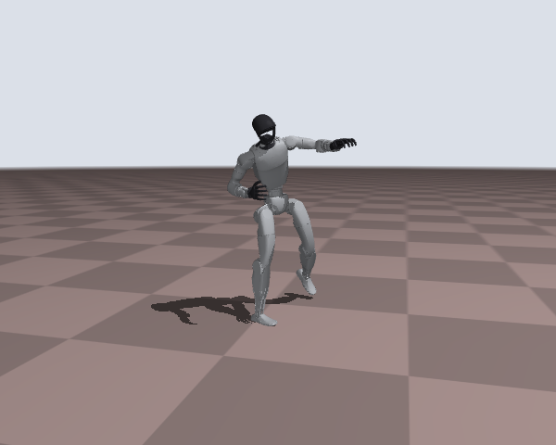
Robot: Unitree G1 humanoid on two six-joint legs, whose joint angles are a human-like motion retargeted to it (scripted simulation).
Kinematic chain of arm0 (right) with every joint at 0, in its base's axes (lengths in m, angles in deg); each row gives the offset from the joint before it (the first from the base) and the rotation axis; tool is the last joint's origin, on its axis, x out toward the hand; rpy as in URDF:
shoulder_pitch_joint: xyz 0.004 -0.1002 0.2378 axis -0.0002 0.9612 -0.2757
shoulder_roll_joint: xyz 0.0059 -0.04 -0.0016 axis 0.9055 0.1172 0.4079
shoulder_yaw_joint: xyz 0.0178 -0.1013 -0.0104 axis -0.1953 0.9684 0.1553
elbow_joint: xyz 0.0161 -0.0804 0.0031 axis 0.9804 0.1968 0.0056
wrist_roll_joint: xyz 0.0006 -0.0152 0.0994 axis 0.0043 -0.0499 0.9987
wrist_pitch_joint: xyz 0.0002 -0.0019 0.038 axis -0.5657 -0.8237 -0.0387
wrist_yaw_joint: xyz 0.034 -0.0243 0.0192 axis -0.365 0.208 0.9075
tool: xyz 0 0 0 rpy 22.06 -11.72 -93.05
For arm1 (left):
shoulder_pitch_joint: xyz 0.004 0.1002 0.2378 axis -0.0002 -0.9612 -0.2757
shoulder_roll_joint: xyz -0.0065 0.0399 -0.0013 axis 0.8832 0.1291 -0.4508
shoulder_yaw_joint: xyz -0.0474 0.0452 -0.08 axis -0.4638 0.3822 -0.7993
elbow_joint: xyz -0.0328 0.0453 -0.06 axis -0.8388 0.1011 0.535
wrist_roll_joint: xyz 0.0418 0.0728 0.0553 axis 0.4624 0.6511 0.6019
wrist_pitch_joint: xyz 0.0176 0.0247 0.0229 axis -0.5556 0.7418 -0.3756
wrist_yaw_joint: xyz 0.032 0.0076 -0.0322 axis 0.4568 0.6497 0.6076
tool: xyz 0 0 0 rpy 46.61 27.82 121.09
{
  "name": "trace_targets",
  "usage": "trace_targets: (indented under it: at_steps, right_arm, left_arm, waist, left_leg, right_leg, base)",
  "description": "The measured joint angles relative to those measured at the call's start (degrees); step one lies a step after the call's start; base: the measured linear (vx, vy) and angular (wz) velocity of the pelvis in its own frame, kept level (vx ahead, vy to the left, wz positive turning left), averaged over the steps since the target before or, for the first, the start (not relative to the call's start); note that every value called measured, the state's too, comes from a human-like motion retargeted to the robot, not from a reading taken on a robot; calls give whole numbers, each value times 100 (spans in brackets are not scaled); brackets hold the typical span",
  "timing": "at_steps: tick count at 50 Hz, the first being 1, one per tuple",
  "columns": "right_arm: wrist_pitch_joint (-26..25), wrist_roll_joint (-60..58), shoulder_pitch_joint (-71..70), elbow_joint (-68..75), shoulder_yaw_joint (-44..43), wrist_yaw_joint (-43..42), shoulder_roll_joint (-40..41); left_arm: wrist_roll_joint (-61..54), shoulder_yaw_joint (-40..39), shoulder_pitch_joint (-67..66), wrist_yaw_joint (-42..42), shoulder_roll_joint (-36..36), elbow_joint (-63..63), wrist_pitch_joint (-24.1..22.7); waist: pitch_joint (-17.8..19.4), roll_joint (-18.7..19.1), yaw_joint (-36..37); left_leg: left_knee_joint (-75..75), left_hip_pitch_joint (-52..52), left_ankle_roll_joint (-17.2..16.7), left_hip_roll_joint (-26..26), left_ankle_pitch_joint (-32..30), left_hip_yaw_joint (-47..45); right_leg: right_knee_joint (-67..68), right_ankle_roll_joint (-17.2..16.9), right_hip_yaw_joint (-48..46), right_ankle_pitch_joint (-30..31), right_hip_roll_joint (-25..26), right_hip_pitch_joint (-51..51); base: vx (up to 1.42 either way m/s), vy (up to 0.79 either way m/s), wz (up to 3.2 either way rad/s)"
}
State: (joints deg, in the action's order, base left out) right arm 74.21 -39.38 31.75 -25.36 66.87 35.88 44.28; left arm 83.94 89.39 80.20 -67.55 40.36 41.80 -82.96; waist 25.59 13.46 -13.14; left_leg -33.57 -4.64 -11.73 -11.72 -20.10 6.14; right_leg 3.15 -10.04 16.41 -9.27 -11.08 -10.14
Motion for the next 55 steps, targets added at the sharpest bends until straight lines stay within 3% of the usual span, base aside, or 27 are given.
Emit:
trace_targets:
  at_steps: [2, 5, 7, 8, 10, 13, 15, 17, 20, 22, 25, 28, 32, 36, 38, 42, 47, 53, 55]
  right_arm:
    - [145, 101, 98, 76, -46, -311, -231]
    - [292, -125, -135, 437, 105, -1047, -345]
    - [144, -108, -361, 567, 42, -510, -484]
    - [164, -88, -398, 513, -109, -181, -578]
    - [272, -81, -258, 353, -416, 8, -476]
    - [341, 12, -67, 181, -684, -153, 14]
    - [281, -117, -77, 198, -830, -268, 231]
    - [254, -108, -103, 263, -983, -294, 362]
    - [279, -100, -61, 385, -1179, -359, 438]
    - [240, -234, -48, 499, -1195, -472, 433]
    - [125, -566, -60, 554, -1084, -553, 464]
    - [10, -975, -9, 413, -979, -669, 447]
    - [-134, -1271, 12, 184, -705, -987, 466]
    - [-494, -1534, -192, 450, -303, -1366, 633]
    - [-760, -1858, -269, 674, 3, -1464, 648]
    - [-516, -2222, 177, 439, -20, -1589, 866]
    - [-698, -3090, 71, 746, 652, -2059, 1523]
    - [-674, -3599, -545, 579, 1053, -2221, 1808]
    - [-741, -3745, -1108, 495, 1146, -2112, 1756]
  left_arm:
    - [229, 768, 879, 640, 114, 1416, 120]
    - [292, 3431, 3511, 2034, -593, 5422, 60]
    - [70, 4347, 4061, 629, -508, 6265, -369]
    - [-10, 4544, 4128, 49, -190, 6046, -652]
    - [438, 4669, 4353, -88, 38, 5392, -889]
    - [-59, 3921, 4066, 1489, 72, 3613, -782]
    - [-1390, 2713, 3272, 2146, -187, 2143, -1181]
    - [-2100, 1525, 2279, 2185, -672, 673, -1647]
    - [-1651, 401, 905, 2115, -1586, -1236, -1835]
    - [-1407, 238, 188, 1825, -2404, -2093, -1903]
    - [-1179, 643, -716, 1430, -3648, -2685, -1933]
    - [-1197, 1224, -1678, 1036, -4685, -2698, -1951]
    - [-1535, 1888, -2567, 784, -5289, -2600, -2192]
    - [-1495, 2414, -2279, 696, -5064, -2415, -2170]
    - [-1413, 2618, -1854, 810, -4648, -2332, -2046]
    - [-1315, 2424, -1266, 872, -3915, -2579, -2060]
    - [-1883, 1942, -1524, 1019, -3791, -3076, -2313]
    - [-2353, 1309, -2199, 919, -3932, -3724, -2433]
    - [-2292, 1181, -2446, 937, -3817, -3814, -2429]
  waist:
    - [-8, 2, -109]
    - [-72, -91, -223]
    - [-84, -183, -474]
    - [-68, -229, -609]
    - [-114, -370, -637]
    - [-76, -589, -503]
    - [19, -712, -467]
    - [177, -782, -556]
    - [312, -799, -753]
    - [396, -793, -835]
    - [421, -787, -885]
    - [421, -669, -770]
    - [421, -611, -546]
    - [421, -371, -246]
    - [421, -476, -159]
    - [421, -763, 339]
    - [421, -1433, 763]
    - [421, -1710, 1896]
    - [421, -1782, 2172]
  left_leg:
    - [-88, -98, -149, 78, -62, 151]
    - [-201, -313, -244, 120, -33, 312]
    - [-233, -429, -275, 13, 126, 197]
    - [-220, -451, -264, -77, 233, 65]
    - [-162, -420, -166, -264, 493, -266]
    - [-24, -322, 134, -558, 917, -1026]
    - [84, -258, 268, -730, 1244, -1559]
    - [197, -252, 316, -878, 1549, -2077]
    - [350, -465, 432, -1020, 2009, -2902]
    - [500, -692, 600, -1027, 2268, -3517]
    - [892, -1189, 800, -858, 2601, -4212]
    - [1255, -2076, 772, -544, 2785, -4079]
    - [1455, -3708, 527, -114, 2446, -3777]
    - [1408, -5222, 232, 120, 2218, -3291]
    - [1218, -5722, 279, 242, 2232, -3082]
    - [478, -6566, 330, -61, 2333, -2503]
    - [631, -6069, 218, 455, 2482, -2015]
    - [552, -5013, 111, 528, 2779, -1058]
    - [641, -4479, -180, 490, 2873, -671]
  right_leg:
    - [-46, -12, 10, 32, -28, -38]
    - [-199, -35, -201, 70, -125, -25]
    - [-237, -43, -370, 84, -141, -51]
    - [-241, -39, -433, 95, -130, -72]
    - [-204, -114, -538, 102, -101, -99]
    - [-164, -204, -702, 148, -123, -128]
    - [-114, -242, -867, 161, -165, -148]
    - [-20, -268, -1122, 139, -239, -182]
    - [208, -366, -1550, 116, -438, -451]
    - [399, -438, -1800, 129, -636, -785]
    - [630, -495, -2095, 241, -933, -1468]
    - [612, -496, -2245, 531, -1156, -2310]
    - [129, -496, -2475, 1147, -1495, -3498]
    - [-105, -496, -2991, 1537, -1726, -4336]
    - [-107, -496, -3192, 1579, -1887, -4510]
    - [166, -496, -3716, 1487, -1652, -4625]
    - [762, -423, -4322, 1119, -2133, -3727]
    - [1586, 248, -4665, 601, -1932, -2173]
    - [1770, 439, -4496, 523, -1711, -1606]
  base:
    - [-9, 1, -6]
    - [-11, 2, 48]
    - [-10, 4, 64]
    - [-8, 4, 52]
    - [-8, 3, 43]
    - [-12, 4, 54]
    - [-16, 7, 87]
    - [-19, 12, 128]
    - [-24, 17, 166]
    - [-30, 24, 178]
    - [-35, 28, 160]
    - [-37, 33, 121]
    - [-35, 29, 133]
    - [-21, 27, 150]
    - [-5, 26, 115]
    - [-8, 9, 27]
    - [20, 22, 106]
    - [29, 0, 96]
    - [33, -6, 119]
